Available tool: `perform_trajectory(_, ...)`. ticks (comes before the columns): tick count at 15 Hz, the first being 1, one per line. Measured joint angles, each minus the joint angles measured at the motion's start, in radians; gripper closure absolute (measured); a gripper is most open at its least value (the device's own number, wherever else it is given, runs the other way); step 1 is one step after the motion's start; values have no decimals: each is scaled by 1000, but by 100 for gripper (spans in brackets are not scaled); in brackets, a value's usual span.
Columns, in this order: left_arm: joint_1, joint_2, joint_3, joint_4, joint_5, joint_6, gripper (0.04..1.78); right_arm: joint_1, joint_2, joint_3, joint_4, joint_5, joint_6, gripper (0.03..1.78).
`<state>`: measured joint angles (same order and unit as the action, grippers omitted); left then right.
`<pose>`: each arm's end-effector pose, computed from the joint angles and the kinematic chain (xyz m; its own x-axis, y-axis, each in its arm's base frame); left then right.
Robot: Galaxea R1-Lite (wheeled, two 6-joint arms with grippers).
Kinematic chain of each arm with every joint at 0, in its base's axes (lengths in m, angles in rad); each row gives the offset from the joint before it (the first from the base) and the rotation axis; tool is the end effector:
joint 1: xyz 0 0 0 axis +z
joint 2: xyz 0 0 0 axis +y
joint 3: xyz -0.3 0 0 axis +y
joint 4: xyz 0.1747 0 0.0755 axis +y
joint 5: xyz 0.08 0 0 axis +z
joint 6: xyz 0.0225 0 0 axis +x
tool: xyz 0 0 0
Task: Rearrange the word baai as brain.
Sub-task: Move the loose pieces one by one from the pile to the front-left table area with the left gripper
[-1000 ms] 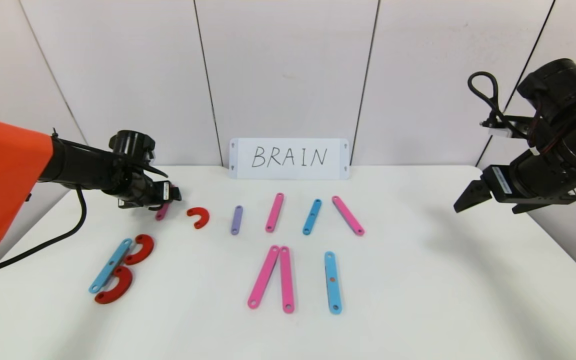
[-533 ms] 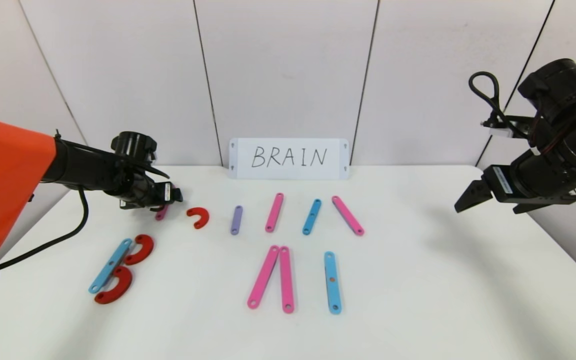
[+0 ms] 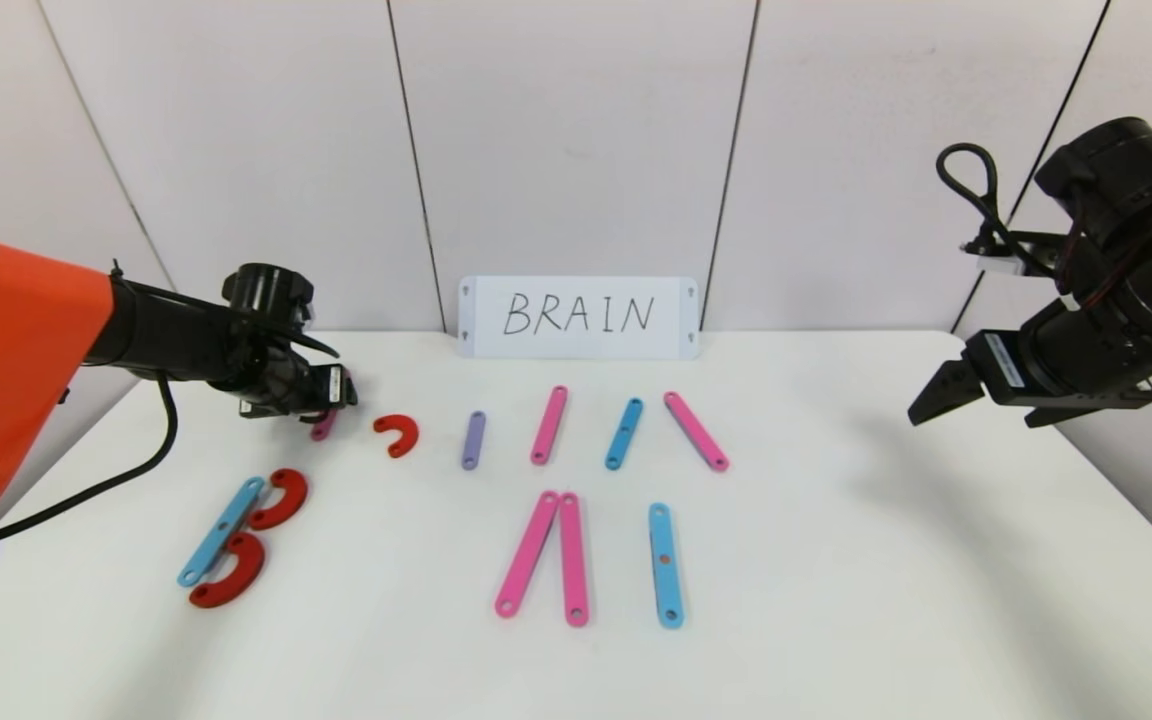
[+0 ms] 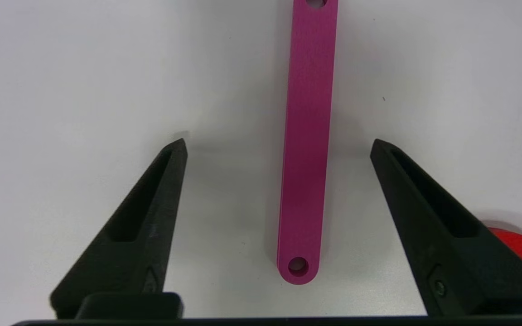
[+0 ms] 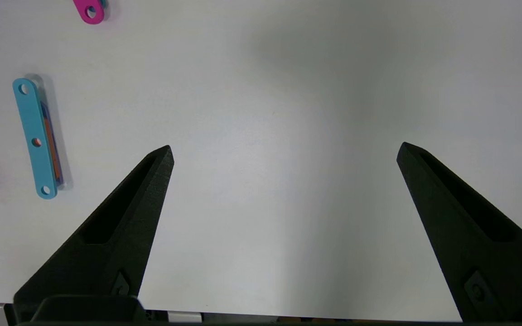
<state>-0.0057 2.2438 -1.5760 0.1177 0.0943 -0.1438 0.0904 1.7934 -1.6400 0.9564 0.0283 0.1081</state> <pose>0.4433 -0.0004 0.1133 0.7044 0.0901 -0.7040 -0.1616 0.9862 -0.0354 0.2947 0.0274 0.2487 0.4403 0.0683 -0.8953 -0.0059 0.9973 0.0732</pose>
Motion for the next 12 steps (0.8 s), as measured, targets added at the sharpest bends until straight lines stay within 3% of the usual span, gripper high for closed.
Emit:
perform_trajectory(4,0,0,-1,0,0,-2,123,0,-1,0,0,0,0,9)
perform_trajectory(6,0,0,-1,0,0,-2,150,0,-5,0,0,0,0,9)
perform_trajectory(12,-2,0,-1,0,0,-2,155,0,-11,2,0,0,0,9)
